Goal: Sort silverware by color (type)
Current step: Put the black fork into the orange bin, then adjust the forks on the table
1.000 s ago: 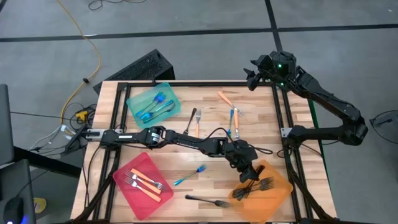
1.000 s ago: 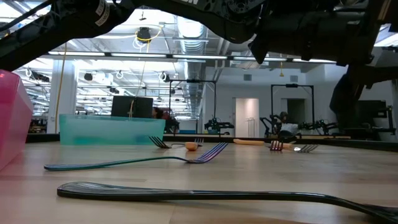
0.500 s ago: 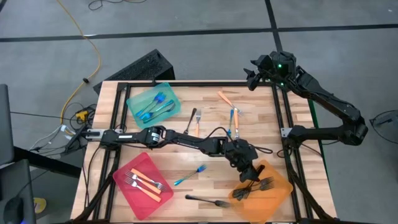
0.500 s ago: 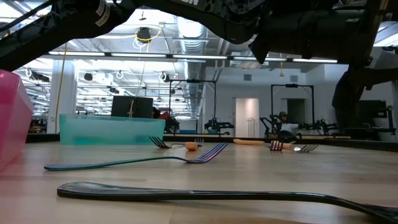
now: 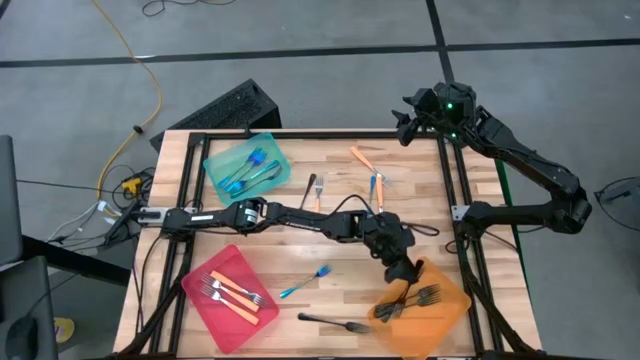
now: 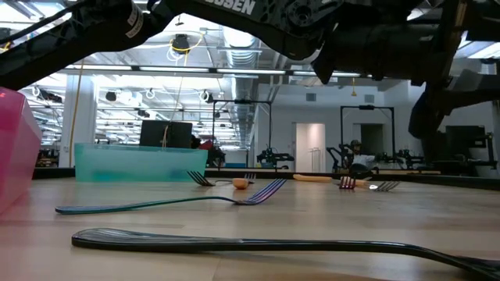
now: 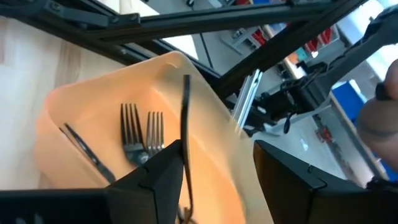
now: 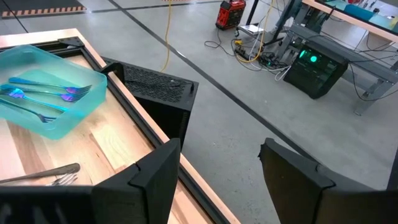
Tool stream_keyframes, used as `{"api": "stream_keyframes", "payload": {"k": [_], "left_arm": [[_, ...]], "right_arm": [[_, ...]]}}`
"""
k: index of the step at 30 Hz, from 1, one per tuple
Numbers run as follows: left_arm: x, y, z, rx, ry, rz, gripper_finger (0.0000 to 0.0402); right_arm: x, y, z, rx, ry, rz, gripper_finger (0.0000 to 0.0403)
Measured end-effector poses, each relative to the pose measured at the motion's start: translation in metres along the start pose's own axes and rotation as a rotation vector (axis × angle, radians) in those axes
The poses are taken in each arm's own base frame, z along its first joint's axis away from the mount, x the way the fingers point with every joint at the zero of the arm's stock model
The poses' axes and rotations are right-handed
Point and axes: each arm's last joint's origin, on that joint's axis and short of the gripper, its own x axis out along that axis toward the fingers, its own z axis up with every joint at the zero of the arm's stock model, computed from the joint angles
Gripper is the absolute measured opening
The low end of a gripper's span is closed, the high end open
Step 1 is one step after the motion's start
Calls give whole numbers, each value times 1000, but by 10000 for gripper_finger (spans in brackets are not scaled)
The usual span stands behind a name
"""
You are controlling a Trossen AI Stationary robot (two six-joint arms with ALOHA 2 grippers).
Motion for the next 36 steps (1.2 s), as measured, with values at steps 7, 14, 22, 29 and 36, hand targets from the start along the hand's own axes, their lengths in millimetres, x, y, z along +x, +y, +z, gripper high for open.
{"api": "stream_keyframes", "payload": {"k": [7,14,22,29,36], "left_arm": [[-6,12,1,111,26,63,177],[-6,19,-8,284,89,211,177],[-3,15,-10,312,76,216,177],[-17,16,0,294,112,202,177],[-79,-18,45,435,164,264,177]], "right_arm": [[0,0,0,0,1,0,243],[0,0,0,0,5,0,243],[0,0,0,0,5,0,243],[0,1,-3,-6,35,5,243],[0,-1,-7,-55,69,0,243]]}}
